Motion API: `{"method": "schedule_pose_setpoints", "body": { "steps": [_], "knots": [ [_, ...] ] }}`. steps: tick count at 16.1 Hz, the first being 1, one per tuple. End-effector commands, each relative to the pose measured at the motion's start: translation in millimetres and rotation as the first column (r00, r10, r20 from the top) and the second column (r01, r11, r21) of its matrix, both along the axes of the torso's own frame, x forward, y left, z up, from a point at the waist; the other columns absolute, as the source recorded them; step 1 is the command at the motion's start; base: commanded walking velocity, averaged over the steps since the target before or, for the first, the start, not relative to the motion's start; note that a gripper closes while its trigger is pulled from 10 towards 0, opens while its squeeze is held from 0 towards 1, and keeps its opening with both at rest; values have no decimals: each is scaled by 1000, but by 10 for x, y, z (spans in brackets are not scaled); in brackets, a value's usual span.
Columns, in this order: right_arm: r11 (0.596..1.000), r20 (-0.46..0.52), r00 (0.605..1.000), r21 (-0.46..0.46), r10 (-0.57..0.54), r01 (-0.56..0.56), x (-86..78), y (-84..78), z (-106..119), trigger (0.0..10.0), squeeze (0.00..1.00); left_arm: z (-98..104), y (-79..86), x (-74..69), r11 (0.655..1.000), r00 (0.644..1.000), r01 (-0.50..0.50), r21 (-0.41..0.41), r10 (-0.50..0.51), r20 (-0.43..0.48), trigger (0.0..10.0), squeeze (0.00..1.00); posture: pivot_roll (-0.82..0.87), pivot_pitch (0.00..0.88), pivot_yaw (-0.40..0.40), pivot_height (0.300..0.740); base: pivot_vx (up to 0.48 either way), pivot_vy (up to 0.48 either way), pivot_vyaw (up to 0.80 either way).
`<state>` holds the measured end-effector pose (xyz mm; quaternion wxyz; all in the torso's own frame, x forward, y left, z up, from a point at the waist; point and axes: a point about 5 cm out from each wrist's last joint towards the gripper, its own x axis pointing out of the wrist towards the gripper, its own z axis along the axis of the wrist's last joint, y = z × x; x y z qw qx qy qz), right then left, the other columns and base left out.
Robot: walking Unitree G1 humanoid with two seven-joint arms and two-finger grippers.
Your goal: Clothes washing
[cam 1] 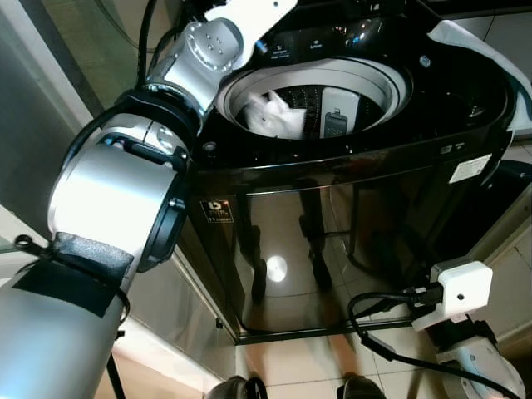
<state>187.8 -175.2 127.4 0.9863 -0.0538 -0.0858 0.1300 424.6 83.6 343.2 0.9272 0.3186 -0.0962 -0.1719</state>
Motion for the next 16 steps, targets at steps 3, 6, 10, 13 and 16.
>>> {"method": "schedule_pose_setpoints", "body": {
  "steps": [3, 6, 10, 13, 16],
  "knots": [
    [998, 79, 997, 61, -7, 2, 232, 82, 142, 10000, 0, 217, -114, -210, 890, 927, 374, -261, -353, 123, 10000, 0, -183, 39, 115, 740, 0, 0, 0],
    [997, 107, 994, 73, 26, -34, 500, 250, 211, 10000, 0, -381, -260, -1052, 767, 839, 543, -343, -509, 191, 10000, 0, -75, 23, 61, 740, 0, 0, 0],
    [997, 160, 987, 60, 32, -42, 721, 279, 310, 10000, 0, -797, -81, -1455, 861, 905, 418, -289, -366, 219, 10000, 0, -35, 0, 3, 740, 0, 0, 0],
    [997, 168, 986, 68, 18, -30, 743, 326, 291, 10000, 0, -1062, -149, -1497, 880, 932, 362, -308, -330, 153, 10000, 0, -43, 0, 0, 740, 0, 0, 0],
    [997, 148, 989, 75, -8, -3, 881, 317, 225, 10000, 0, -1220, -116, -1421, 896, 954, 300, -327, -288, 85, 10000, 0, -56, 0, 9, 740, 0, 0, 0]
  ]
}}
